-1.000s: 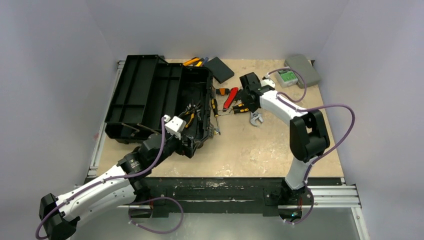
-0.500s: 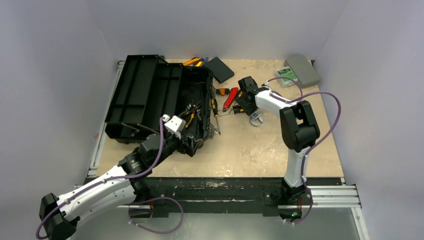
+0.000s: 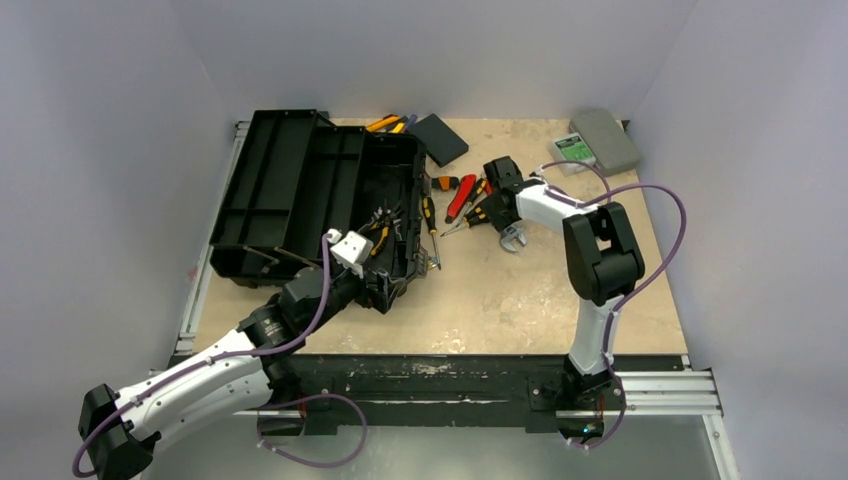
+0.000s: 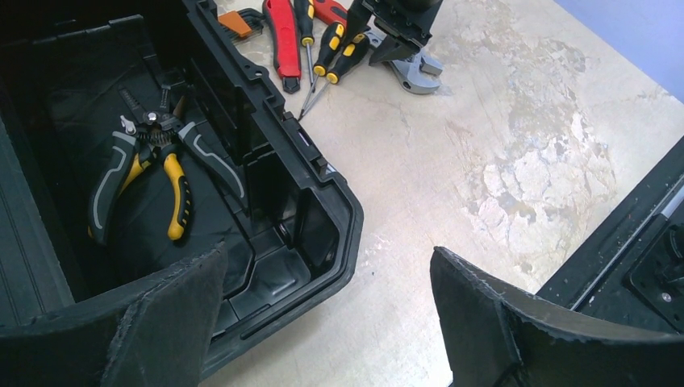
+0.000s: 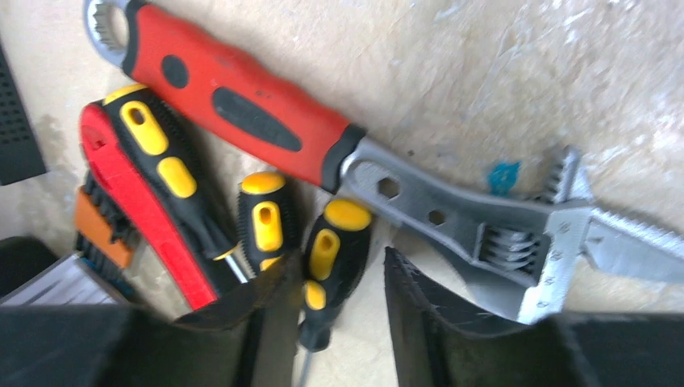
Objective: Pack the tool kit
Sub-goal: Pick up the screwdriver from the center of the board.
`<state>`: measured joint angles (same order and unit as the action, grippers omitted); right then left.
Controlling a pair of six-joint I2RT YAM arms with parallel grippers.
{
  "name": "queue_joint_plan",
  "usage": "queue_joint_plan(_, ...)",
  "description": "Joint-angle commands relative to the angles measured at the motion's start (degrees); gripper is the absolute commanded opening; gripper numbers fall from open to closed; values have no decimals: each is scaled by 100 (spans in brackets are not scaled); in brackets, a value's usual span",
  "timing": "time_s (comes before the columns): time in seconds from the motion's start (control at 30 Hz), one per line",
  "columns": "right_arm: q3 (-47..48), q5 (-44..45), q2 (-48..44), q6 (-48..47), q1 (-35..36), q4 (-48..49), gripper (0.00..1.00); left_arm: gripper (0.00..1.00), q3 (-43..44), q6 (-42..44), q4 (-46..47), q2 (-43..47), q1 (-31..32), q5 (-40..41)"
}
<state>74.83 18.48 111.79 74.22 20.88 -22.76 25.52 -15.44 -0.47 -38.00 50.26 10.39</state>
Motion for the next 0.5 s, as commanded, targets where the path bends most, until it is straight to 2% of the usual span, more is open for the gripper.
queue_joint_plan(0.0, -79, 25, -94, -124, -179, -104, 42, 92, 37, 59, 271, -14, -25, -20)
queue_joint_plan(0.27, -27, -252, 342, -182, -217, -152, 42, 93, 84, 85, 206, -41, -25, 24)
queue_joint_plan(0.3, -41, -294, 351, -205, -233, -140, 40, 93, 81, 85, 205, -44, -24, 22)
queue_joint_plan(0.37, -103, -362, 251, -256, -255, -141, 28, 93, 87, 94, 205, -73, -25, 24)
queue_joint_plan(0.47, -373, -181, -219, -312, -258, -119, 21, 92, 94, 110, 199, -107, -25, 16)
